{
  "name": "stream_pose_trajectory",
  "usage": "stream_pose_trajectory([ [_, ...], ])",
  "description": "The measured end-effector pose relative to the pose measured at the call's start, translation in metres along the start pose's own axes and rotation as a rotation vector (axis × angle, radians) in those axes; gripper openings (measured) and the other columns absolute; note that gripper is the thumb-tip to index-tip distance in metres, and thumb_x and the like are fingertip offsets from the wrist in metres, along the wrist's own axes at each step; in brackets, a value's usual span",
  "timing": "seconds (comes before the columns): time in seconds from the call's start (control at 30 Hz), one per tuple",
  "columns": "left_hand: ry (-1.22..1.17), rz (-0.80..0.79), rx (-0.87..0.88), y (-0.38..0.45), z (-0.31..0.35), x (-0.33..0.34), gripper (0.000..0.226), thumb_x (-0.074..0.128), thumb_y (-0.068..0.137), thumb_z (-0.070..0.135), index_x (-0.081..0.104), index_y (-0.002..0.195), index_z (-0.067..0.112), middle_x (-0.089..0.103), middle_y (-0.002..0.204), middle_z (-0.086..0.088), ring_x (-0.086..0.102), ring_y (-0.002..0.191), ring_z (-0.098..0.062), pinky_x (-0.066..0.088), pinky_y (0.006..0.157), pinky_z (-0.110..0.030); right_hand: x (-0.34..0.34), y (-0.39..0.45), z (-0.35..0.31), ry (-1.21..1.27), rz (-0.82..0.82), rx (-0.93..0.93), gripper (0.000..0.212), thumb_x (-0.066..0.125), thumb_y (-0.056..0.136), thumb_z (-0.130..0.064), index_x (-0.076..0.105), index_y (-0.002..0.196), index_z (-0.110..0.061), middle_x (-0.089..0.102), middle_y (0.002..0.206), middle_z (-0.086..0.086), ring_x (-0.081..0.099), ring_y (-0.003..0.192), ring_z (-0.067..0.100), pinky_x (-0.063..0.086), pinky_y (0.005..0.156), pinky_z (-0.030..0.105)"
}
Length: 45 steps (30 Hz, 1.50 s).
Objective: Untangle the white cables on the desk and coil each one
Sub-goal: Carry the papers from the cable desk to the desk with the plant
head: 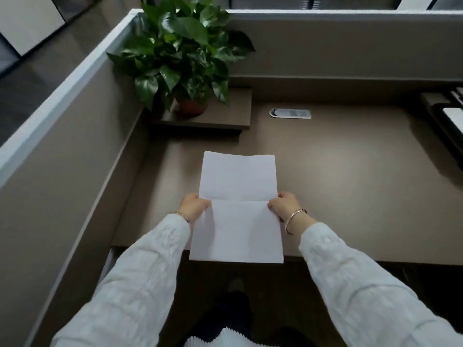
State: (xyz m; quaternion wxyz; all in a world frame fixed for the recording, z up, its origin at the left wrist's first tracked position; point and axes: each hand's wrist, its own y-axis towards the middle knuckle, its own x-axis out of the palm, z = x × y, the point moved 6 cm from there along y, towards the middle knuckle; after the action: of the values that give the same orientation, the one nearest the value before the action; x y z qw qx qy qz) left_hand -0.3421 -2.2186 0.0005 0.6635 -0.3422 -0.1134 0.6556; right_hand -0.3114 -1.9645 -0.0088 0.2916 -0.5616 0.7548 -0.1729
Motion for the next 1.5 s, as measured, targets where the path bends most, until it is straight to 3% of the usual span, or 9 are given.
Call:
stream_pose_trajectory([
  [0.1, 0.026, -0.019, -0.023, 0.023, 0.021, 0.006, 0.021, 0.052, 0.084, -0.007, 0.058, 0.068, 0.006, 0.059, 0.065, -0.01, 0.055, 0.046, -0.017, 0.037, 0.035, -0.015, -0.002, 0.023, -0.013, -0.003, 0.014, 0.023, 0.017, 0.044, 0.076, 0.012, 0.05, 0.076, -0.004, 0.046, 0.063, 0.008, 0.044, 0.05, 0.02, 0.035, 0.038, 0.013],
  [0.2, -0.001, -0.076, -0.006, 0.046, 0.045, 0.023, 0.009, 0.057, 0.077, -0.003, 0.064, 0.08, -0.002, 0.068, 0.086, -0.022, 0.065, 0.067, -0.027, 0.055, 0.061, -0.034, -0.02, 0.049, -0.025, 0.008, 0.052, 0.038, 0.017, 0.045, 0.076, 0.011, 0.054, 0.079, -0.004, 0.049, 0.066, 0.009, 0.044, 0.051, 0.02, 0.033, 0.038, 0.014],
  [0.23, -0.009, -0.092, -0.005, 0.054, 0.054, 0.032, 0.018, 0.057, 0.074, -0.001, 0.066, 0.089, -0.007, 0.069, 0.093, -0.025, 0.066, 0.075, -0.031, 0.055, 0.069, -0.04, -0.028, 0.059, -0.027, 0.015, 0.072, 0.041, 0.019, 0.045, 0.075, 0.01, 0.057, 0.083, -0.003, 0.049, 0.069, 0.01, 0.044, 0.052, 0.02, 0.033, 0.038, 0.015],
  [0.33, 0.011, -0.141, 0.008, 0.067, 0.077, 0.063, 0.027, 0.052, 0.08, -0.005, 0.064, 0.103, -0.013, 0.068, 0.095, -0.025, 0.064, 0.077, -0.03, 0.052, 0.068, -0.036, -0.055, 0.081, -0.031, 0.04, 0.109, 0.058, 0.022, 0.045, 0.074, 0.009, 0.057, 0.087, -0.005, 0.05, 0.074, 0.012, 0.046, 0.055, 0.021, 0.035, 0.041, 0.018],
  [0.57, 0.025, -0.215, 0.005, 0.09, 0.122, 0.151, 0.017, 0.049, 0.083, -0.01, 0.065, 0.087, -0.005, 0.066, 0.087, -0.021, 0.063, 0.069, -0.029, 0.052, 0.06, -0.031, -0.135, 0.128, -0.027, 0.077, 0.173, 0.085, 0.02, 0.044, 0.071, 0.008, 0.054, 0.083, -0.005, 0.046, 0.078, 0.012, 0.044, 0.068, 0.024, 0.035, 0.056, 0.03],
  [0.83, 0.002, -0.128, -0.086, 0.11, 0.121, 0.219, 0.018, 0.05, 0.084, -0.009, 0.062, 0.075, 0.002, 0.064, 0.079, -0.016, 0.059, 0.063, -0.026, 0.048, 0.059, -0.028, -0.186, 0.186, -0.023, -0.007, 0.078, 0.119, 0.022, 0.045, 0.074, 0.011, 0.051, 0.085, -0.007, 0.046, 0.074, 0.011, 0.044, 0.062, 0.022, 0.034, 0.045, 0.019],
  [1.17, -0.056, 0.022, -0.178, 0.121, 0.083, 0.181, 0.012, 0.054, 0.085, -0.004, 0.063, 0.083, 0.004, 0.067, 0.087, -0.017, 0.062, 0.07, -0.028, 0.052, 0.064, -0.031, -0.135, 0.206, -0.019, -0.095, -0.075, 0.159, 0.021, 0.046, 0.076, 0.01, 0.055, 0.089, -0.004, 0.054, 0.081, 0.015, 0.051, 0.064, 0.025, 0.043, 0.053, 0.026],
  [1.3, -0.038, 0.055, -0.194, 0.129, 0.067, 0.158, 0.014, 0.057, 0.081, -0.003, 0.065, 0.093, -0.002, 0.068, 0.089, -0.021, 0.063, 0.073, -0.029, 0.053, 0.071, -0.038, -0.108, 0.203, -0.016, -0.119, -0.103, 0.153, 0.022, 0.045, 0.077, 0.011, 0.055, 0.091, -0.002, 0.053, 0.081, 0.014, 0.049, 0.058, 0.022, 0.04, 0.045, 0.02],
  [1.5, 0.004, 0.104, -0.206, 0.134, 0.033, 0.109, 0.013, 0.059, 0.082, -0.005, 0.062, 0.075, 0.006, 0.065, 0.078, -0.014, 0.061, 0.069, -0.026, 0.051, 0.071, -0.036, -0.05, 0.192, 0.005, -0.13, -0.124, 0.181, 0.021, 0.046, 0.076, 0.013, 0.056, 0.087, -0.001, 0.053, 0.075, 0.012, 0.049, 0.059, 0.021, 0.041, 0.046, 0.02],
])
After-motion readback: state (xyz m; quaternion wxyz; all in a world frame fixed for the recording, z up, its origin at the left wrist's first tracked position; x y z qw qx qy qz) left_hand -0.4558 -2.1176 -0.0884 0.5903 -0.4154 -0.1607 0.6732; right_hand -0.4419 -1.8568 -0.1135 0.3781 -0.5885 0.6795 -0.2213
